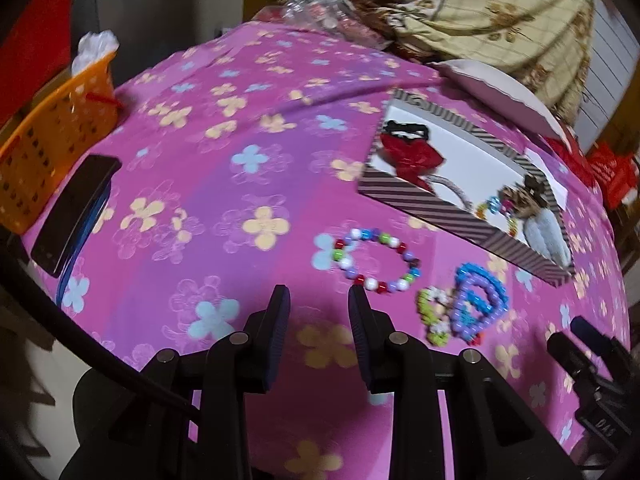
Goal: Organize jewelry
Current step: 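Move both tools toward the multicolour and purple beaded bracelets, then grasp the multicolour bead bracelet with the left tool while the right tool grasps the purple bracelet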
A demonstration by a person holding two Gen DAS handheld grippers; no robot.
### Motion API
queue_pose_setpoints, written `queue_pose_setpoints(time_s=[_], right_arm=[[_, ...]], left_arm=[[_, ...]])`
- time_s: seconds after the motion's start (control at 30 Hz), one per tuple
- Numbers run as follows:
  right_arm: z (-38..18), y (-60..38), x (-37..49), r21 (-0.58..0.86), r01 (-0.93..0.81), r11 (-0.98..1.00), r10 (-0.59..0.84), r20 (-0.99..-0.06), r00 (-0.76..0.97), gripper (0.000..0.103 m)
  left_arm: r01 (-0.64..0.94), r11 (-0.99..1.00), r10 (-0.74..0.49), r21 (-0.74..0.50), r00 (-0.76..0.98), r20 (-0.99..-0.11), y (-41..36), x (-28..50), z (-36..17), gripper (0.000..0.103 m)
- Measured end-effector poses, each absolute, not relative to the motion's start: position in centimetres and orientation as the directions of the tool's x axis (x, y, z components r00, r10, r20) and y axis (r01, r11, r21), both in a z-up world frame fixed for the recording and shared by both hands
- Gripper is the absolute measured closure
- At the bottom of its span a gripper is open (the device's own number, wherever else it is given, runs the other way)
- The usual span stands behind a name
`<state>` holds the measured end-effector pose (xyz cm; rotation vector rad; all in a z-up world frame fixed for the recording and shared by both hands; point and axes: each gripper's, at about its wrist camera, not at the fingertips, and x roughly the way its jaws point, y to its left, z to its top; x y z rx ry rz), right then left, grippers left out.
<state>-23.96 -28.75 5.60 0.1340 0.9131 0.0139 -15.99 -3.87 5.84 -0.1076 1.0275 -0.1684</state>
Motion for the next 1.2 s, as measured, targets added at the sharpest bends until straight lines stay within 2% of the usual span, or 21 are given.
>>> queue_pose_setpoints(time_s=[0.17, 0.47, 0.63, 0.7, 0.77, 0.87, 1.03, 1.1, 1.13, 1.2], right_arm=[[3.8, -28.5, -22.6, 0.169, 0.030, 0.985, 0.121, -0.808, 0.577, 0.042], [1.4, -27.9, -20.9, 0.290, 0.021, 0.957, 0.233, -0.807, 0.542, 0.054], [0.4, -27.6, -19.2, 0.302, 0.026, 0.953, 0.244, -0.816, 0.524, 0.060], [0.2, -27.2, -18.7, 0.288, 0.012, 0.957, 0.239, -0.816, 0.527, 0.064], [0.1, -27.1, -18.3, 0.276, 0.002, 0.961, 0.233, -0.817, 0.527, 0.074], [0.1, -27.5, -18.1, 0.287, 0.004, 0.958, 0.242, -0.816, 0.525, 0.078], [0.1, -27.2, -17.6, 0.263, -0.011, 0.965, 0.229, -0.818, 0.528, 0.079], [0.2, -27.0, -17.7, 0.259, -0.031, 0.965, 0.237, -0.821, 0.520, 0.094], [0.3, -27.1, -17.8, 0.267, -0.037, 0.963, 0.247, -0.818, 0.520, 0.094], [0.9, -27.1, -18.3, 0.268, -0.055, 0.962, 0.256, -0.808, 0.531, 0.094]], left_arm=[[0.051, 0.976, -0.211, -0.212, 0.472, -0.856, -2.8, -14.2, 4.9, 0.080], [0.041, 0.977, -0.207, -0.212, 0.443, -0.872, -3.5, -11.6, 3.2, 0.080], [0.057, 0.980, -0.196, -0.191, 0.446, -0.873, -4.3, -10.7, 2.8, 0.080], [0.067, 0.981, -0.191, -0.180, 0.443, -0.876, -4.7, -10.4, 2.6, 0.080], [0.071, 0.983, -0.184, -0.170, 0.442, -0.878, -5.0, -10.1, 2.4, 0.080], [0.073, 0.985, -0.173, -0.157, 0.438, -0.882, -5.4, -9.7, 2.1, 0.080], [0.104, 0.985, -0.168, -0.137, 0.421, -0.891, -6.7, -9.3, 1.6, 0.078], [0.122, 0.984, -0.171, -0.131, 0.421, -0.891, -7.2, -9.4, 1.5, 0.078], [0.128, 0.985, -0.163, -0.118, 0.427, -0.890, -7.3, -9.5, 1.4, 0.079], [0.145, 0.983, -0.167, -0.115, 0.431, -0.887, -7.3, -9.6, 1.4, 0.098]])
